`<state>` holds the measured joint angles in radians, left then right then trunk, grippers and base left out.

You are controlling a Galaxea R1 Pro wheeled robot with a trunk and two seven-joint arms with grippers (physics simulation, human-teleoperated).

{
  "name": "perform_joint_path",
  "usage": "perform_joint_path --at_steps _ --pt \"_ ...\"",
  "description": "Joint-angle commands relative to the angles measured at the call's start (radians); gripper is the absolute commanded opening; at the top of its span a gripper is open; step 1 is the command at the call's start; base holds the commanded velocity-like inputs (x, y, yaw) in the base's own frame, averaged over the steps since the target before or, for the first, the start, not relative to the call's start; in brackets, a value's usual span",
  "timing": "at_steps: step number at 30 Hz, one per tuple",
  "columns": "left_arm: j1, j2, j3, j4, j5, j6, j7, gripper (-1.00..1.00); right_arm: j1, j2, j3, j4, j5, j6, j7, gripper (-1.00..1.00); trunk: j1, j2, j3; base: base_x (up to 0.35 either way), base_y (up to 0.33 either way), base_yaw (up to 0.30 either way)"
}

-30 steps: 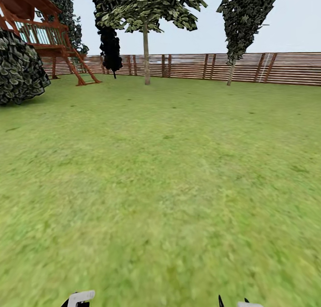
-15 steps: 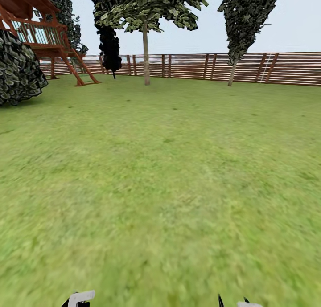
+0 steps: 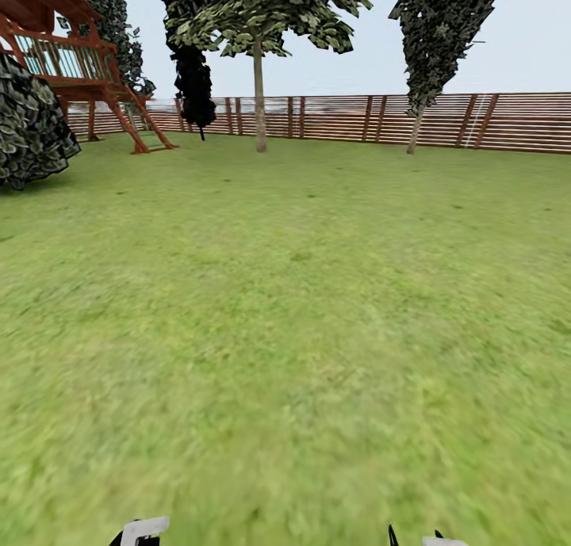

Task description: In the garden, pick up the pesticide atomizer on the floor and spray pesticide onto both trees until each tree trunk is fully covered.

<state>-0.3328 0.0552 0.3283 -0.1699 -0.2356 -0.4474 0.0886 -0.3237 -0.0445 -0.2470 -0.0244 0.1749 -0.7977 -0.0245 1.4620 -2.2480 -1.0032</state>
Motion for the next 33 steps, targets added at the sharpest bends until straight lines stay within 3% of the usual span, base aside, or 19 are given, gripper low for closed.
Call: perform_joint_path --at_steps 1,33 --pt "0.000 0.000 0.000 0.000 0.000 0.000 0.000 -1.00 0.000 0.000 0.000 0.000 0.000 0.000 0.000 1.00 0.000 0.000 0.000 0.338 0.000 0.000" --pt "0.000 0.000 0.000 0.001 -0.001 0.000 0.000 -1.00 0.000 0.000 0.000 0.001 0.000 0.000 0.000 1.00 0.000 0.000 0.000 0.338 0.000 0.000"
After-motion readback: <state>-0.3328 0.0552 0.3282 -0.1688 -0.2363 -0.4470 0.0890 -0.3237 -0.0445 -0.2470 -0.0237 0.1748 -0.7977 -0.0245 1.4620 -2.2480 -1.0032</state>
